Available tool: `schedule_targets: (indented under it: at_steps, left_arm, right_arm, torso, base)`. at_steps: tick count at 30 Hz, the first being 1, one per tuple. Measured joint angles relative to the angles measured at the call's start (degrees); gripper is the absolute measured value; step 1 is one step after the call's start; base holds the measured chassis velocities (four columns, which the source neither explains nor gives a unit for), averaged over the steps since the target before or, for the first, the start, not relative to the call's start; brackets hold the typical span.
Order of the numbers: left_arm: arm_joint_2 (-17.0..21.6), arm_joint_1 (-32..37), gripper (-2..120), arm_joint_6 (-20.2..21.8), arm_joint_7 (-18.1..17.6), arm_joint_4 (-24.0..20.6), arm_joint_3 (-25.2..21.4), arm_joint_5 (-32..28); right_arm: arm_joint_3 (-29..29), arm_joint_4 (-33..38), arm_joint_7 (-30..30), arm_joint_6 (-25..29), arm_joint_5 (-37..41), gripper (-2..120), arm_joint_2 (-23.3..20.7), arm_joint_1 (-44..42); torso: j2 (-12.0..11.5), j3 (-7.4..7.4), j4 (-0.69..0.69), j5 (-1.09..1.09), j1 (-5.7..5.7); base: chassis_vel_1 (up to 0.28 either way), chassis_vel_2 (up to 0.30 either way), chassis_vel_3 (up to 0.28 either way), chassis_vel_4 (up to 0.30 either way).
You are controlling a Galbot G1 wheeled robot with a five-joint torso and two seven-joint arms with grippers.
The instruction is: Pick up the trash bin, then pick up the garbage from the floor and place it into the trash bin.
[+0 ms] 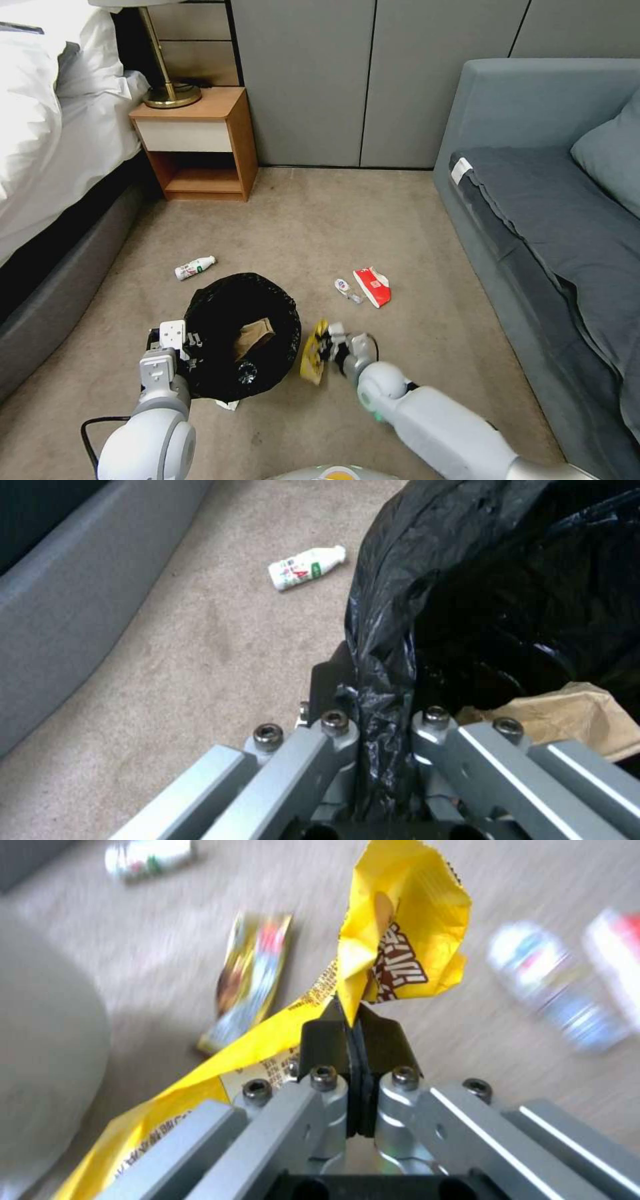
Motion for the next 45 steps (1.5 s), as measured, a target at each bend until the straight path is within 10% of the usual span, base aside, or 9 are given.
schedule_targets:
  at_steps: [12, 22, 32, 45]
  left_arm:
    - [0.8, -0.1, 1, 0.08, -0.04, -0.25, -0.37, -0.53]
    - [0.85, 0.02, 1, 0.11, -0.06, -0.49, 0.31, -0.34]
    - [0.59, 0.03, 1, 0.1, -0.06, -0.19, 1.48, 0.34]
    - [0.09, 0.17, 1, -0.07, 0.02, 0.02, 2.02, 0.96]
  right_arm:
    - [13.68, 15.65, -3.09, 3.7, -7.77, 0, -7.67, -4.92]
    - [26.22, 34.76, -17.52, 14.91, -8.44, 0, -12.17, -5.91]
    - [13.8, 42.49, -14.27, 14.91, -10.2, 0, -15.96, -5.32]
    - [-7.64, 31.45, -8.02, 12.93, -12.33, 0, -13.54, 8.01]
  torso:
    - [0.0, -0.01, -0.01, 0.0, 0.0]
    - [0.01, -0.01, -0.01, -0.02, 0.0]
    - [0.01, -0.01, -0.02, -0.01, 0.0]
    - [0.01, -0.01, 0.0, -0.03, 0.0]
  base:
    - [0.0, 0.0, 0.0, 0.0]
    - [0.0, 0.0, 0.0, 0.0]
    - [0.0, 0.0, 0.0, 0.0]
    - [0.0, 0.0, 0.0, 0.0]
